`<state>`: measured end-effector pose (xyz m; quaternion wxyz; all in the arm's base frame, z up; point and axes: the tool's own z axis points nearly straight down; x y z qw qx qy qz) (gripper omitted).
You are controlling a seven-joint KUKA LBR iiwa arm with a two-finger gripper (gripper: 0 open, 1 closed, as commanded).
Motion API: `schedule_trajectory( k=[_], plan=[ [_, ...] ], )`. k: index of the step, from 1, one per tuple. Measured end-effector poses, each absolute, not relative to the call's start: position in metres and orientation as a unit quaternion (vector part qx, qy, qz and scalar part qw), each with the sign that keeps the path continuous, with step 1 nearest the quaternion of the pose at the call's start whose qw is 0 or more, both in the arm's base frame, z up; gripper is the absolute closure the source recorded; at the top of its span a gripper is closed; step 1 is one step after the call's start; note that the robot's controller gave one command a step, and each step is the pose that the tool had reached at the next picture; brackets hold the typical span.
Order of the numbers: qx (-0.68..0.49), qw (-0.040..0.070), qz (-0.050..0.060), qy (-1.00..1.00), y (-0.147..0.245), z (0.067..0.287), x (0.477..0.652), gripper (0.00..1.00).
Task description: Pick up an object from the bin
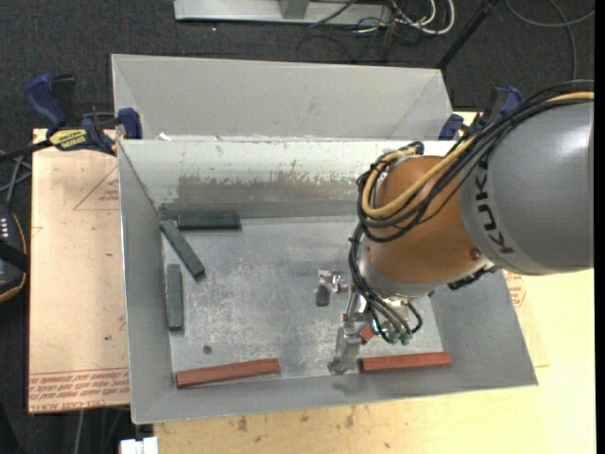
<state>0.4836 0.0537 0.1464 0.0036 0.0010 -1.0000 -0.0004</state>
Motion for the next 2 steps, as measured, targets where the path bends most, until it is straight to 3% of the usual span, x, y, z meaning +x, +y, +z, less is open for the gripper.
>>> schedule_trajectory(
  k=[1, 2],
  plan=[
    [0.000, 0.000, -0.001, -1.000, 0.0533, 0.1495, 0.4855, 1.00],
    [-0.001, 0.000, -0.001, -1.000, 0.0533, 0.1495, 0.4855, 1.00]
  ],
)
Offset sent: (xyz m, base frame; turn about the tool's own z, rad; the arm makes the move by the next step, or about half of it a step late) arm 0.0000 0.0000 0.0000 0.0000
